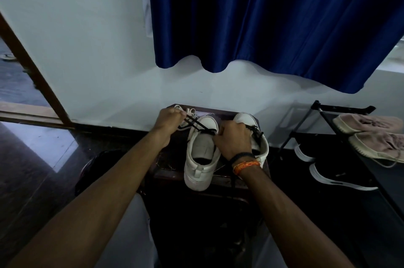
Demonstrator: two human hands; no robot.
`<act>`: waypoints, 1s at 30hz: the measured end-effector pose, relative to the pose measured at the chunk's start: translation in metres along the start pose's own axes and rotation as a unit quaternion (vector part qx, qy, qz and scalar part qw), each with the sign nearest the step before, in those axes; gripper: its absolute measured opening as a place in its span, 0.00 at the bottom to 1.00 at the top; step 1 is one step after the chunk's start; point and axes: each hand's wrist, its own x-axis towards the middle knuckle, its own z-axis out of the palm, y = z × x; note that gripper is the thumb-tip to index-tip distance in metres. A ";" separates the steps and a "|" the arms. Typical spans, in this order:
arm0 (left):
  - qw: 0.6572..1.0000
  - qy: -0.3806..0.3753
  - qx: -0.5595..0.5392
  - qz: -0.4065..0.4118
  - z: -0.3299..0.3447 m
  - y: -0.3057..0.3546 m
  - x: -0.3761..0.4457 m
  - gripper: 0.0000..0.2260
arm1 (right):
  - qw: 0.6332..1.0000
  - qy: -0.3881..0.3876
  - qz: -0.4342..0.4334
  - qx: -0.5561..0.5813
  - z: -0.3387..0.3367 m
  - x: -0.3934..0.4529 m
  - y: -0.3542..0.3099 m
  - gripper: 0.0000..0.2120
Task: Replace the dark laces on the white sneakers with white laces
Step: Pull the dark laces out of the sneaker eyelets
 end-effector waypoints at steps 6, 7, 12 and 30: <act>0.909 -0.118 0.252 0.311 0.013 0.023 -0.008 0.11 | 0.999 0.000 0.011 0.045 -0.002 -0.002 0.002 0.05; 0.860 -0.165 0.324 0.357 0.017 0.027 -0.011 0.12 | 0.998 -0.001 0.018 0.053 -0.001 -0.002 0.002 0.05; 0.691 -0.224 0.544 0.419 0.038 0.029 -0.007 0.11 | 0.997 0.004 0.027 0.074 0.000 0.000 0.005 0.09; 0.898 0.065 0.355 0.253 -0.027 0.042 0.012 0.12 | 0.997 0.026 0.049 0.052 0.000 -0.003 0.003 0.06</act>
